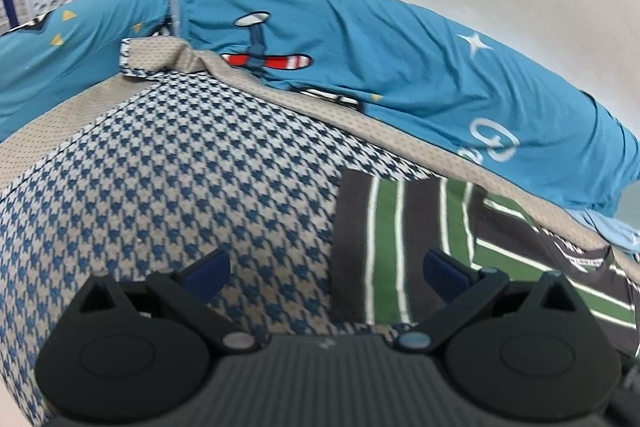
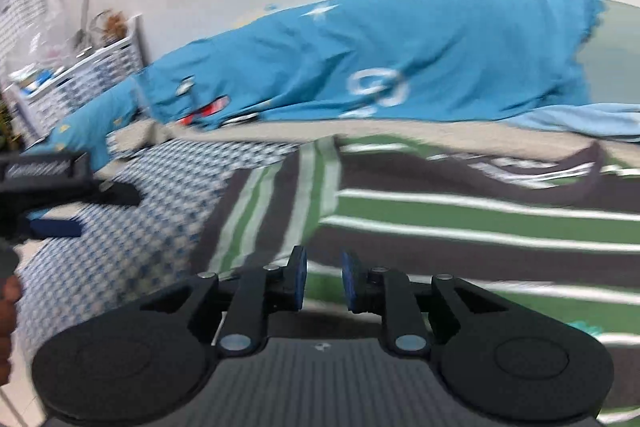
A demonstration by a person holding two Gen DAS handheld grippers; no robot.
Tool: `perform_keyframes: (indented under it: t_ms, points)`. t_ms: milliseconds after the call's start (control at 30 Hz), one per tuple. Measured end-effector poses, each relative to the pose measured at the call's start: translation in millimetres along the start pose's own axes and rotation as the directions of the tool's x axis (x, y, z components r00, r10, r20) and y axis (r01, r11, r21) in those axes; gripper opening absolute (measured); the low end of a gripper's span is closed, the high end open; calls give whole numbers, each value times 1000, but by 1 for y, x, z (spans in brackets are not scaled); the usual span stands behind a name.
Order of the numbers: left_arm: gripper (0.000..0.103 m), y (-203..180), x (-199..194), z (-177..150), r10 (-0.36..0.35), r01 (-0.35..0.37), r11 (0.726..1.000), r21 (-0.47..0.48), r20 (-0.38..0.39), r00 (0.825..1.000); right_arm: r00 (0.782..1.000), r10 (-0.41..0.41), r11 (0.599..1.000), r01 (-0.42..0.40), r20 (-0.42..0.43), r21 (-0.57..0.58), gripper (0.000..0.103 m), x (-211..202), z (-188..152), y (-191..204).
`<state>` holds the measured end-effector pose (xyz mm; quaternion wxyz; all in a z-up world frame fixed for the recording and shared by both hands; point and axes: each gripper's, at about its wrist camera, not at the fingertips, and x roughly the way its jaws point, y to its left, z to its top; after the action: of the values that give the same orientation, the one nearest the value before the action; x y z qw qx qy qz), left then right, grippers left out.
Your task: Fold clothes
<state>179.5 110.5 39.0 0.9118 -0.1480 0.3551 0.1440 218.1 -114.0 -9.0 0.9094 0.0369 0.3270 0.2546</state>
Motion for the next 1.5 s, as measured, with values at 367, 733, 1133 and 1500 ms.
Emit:
perform_keyframes:
  t_ms: [367, 733, 1133, 1500]
  points:
    - [103, -38, 13, -2, -35, 39, 998, 56, -69, 997, 991, -125, 988, 119, 57, 99, 19, 13, 28, -75]
    - [103, -60, 21, -8, -31, 41, 995, 96, -104, 994, 983, -164, 985, 159, 80, 69, 30, 57, 52, -98]
    - [103, -68, 29, -11, -27, 43, 992, 118, -136, 990, 990, -135, 991, 134, 33, 23, 41, 96, 57, -103]
    - [103, -77, 30, -16, -27, 50, 988, 144, -154, 988, 992, -119, 986, 122, 31, -116, 36, 93, 48, -89]
